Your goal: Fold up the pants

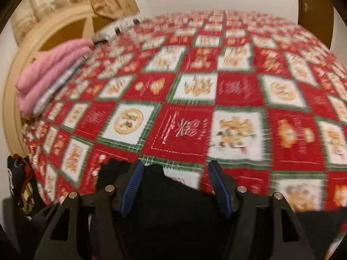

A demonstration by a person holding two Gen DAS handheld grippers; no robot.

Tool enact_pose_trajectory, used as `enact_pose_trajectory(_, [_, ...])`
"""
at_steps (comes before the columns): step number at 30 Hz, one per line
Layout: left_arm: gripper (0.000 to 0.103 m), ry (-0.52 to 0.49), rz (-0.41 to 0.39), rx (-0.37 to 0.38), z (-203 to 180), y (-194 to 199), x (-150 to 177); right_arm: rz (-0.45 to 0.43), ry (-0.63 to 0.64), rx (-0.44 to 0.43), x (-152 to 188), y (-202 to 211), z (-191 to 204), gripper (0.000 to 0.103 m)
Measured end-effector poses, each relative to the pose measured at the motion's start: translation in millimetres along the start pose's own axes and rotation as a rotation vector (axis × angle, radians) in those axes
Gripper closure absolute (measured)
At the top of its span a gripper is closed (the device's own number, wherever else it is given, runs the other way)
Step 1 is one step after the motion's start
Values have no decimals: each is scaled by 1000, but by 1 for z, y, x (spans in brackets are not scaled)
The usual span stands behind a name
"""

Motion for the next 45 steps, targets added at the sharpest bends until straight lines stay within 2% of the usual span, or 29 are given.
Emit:
enact_pose_trajectory(6, [19,24,10,16,7,0,-8,-111,-76,47,41,76,-43,39])
enact_pose_trajectory(12, [10,32,25,26,6,-7,-19,-162,-159,149,90,112,-93,39])
enact_pose_trajectory(16, [7,45,28,36,6,-10,-24,-187,-259,128,115,118,-126,39])
enact_pose_trajectory(19, [3,87,30,83,11,-11,-27,-205,-328,100,135,114,-147,39])
enact_pose_trajectory(22, [2,87,33,82,9,-11,-28,-203,-399,30,150,103,-165,39])
enact_pose_trajectory(25, [1,82,24,76,9,-14,-32,-219,-375,12,152,103,-166,39])
enact_pose_trajectory(29, [0,74,19,65,7,-18,-33,-248,-373,45,152,112,-163,39])
enact_pose_trajectory(33, [0,70,23,70,8,-20,-37,-165,-386,-64,153,93,-159,39])
enact_pose_trajectory(35, [0,80,23,88,10,-19,-41,-130,-345,-29,153,90,-150,40])
enact_pose_trajectory(36, [0,85,20,94,11,-19,-41,-119,-339,-55,154,91,-147,40])
enact_pose_trajectory(38, [0,96,12,105,12,-21,-42,-105,-323,-159,156,89,-140,40])
enact_pose_trajectory(39, [0,103,7,107,11,-21,-42,-94,-314,-166,157,86,-136,40])
enact_pose_trajectory(41, [0,103,1,100,9,-23,-43,-84,-306,-117,156,75,-135,43])
enact_pose_trajectory(45, [0,97,4,109,11,-26,-47,-102,-339,-134,154,63,-141,45])
Point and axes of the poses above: each gripper's, at about its wrist camera, not at the fingertips, and y roughly against the way its jaws point, z to its left, x to its underside, the point moved 2 cm from there along -y, roughly the way its jaws point, and after that the axes turned 10 degrees about z, right-handed, at the moved point
